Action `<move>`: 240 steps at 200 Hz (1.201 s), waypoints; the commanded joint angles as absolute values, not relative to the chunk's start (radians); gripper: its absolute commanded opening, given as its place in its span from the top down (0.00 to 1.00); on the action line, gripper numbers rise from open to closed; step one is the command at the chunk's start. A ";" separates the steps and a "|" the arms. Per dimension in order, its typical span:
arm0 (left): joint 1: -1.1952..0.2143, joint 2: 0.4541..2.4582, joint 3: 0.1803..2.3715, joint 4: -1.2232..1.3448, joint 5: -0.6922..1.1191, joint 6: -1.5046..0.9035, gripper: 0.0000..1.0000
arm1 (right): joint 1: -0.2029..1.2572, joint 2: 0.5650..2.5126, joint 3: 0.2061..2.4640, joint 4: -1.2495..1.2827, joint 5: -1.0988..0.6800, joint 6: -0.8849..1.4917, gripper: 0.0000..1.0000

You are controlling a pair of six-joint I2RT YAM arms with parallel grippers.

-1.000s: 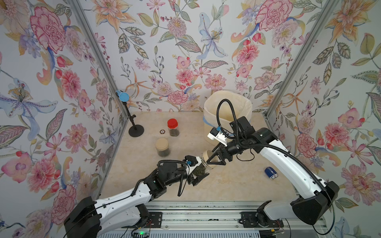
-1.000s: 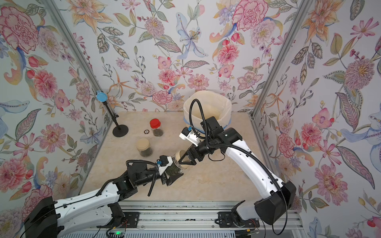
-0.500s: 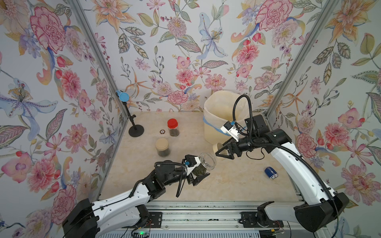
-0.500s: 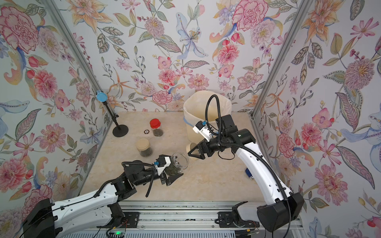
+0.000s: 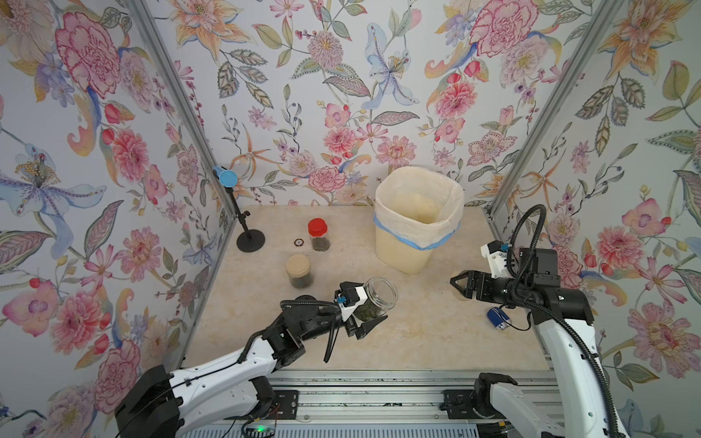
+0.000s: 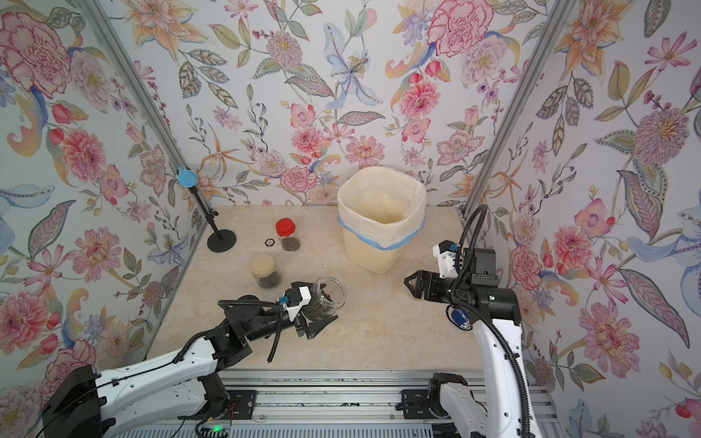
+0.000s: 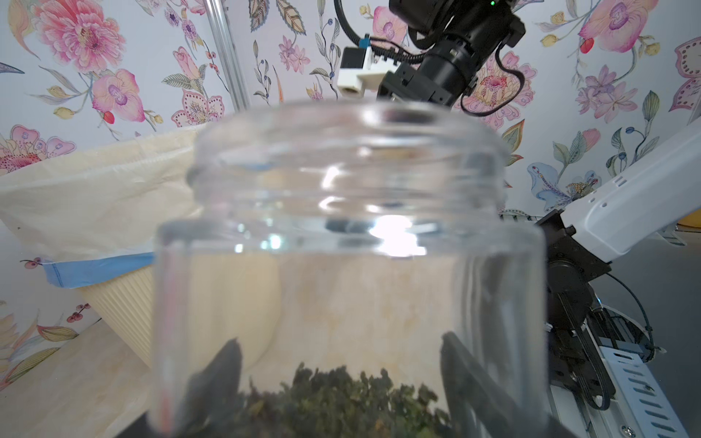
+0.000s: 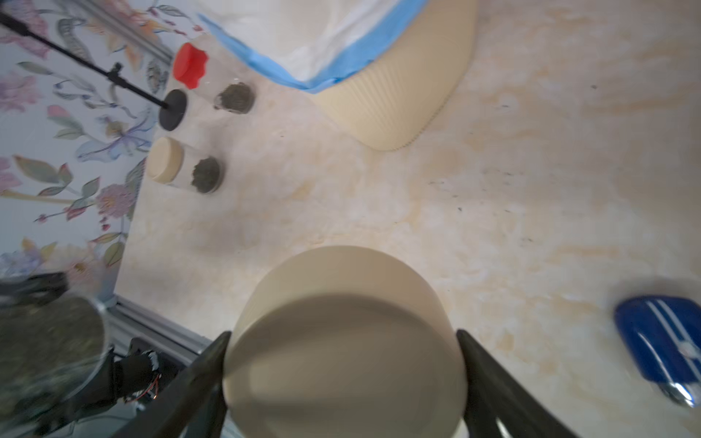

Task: Empty moldy tea leaves from jars
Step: Place the lid at the center of the board.

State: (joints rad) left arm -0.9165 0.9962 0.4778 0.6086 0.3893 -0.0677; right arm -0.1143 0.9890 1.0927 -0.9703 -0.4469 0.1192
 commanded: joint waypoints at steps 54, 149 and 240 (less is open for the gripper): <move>-0.925 0.899 0.407 0.826 0.370 -0.107 0.34 | -0.245 1.499 1.097 -0.724 -0.170 0.191 0.21; -0.928 0.850 0.377 0.803 0.351 -0.098 0.33 | -0.214 1.871 1.246 -0.701 -0.028 0.186 0.19; -0.929 0.831 0.398 0.735 0.336 -0.060 0.32 | -0.200 1.885 1.267 -0.706 -0.036 0.189 0.00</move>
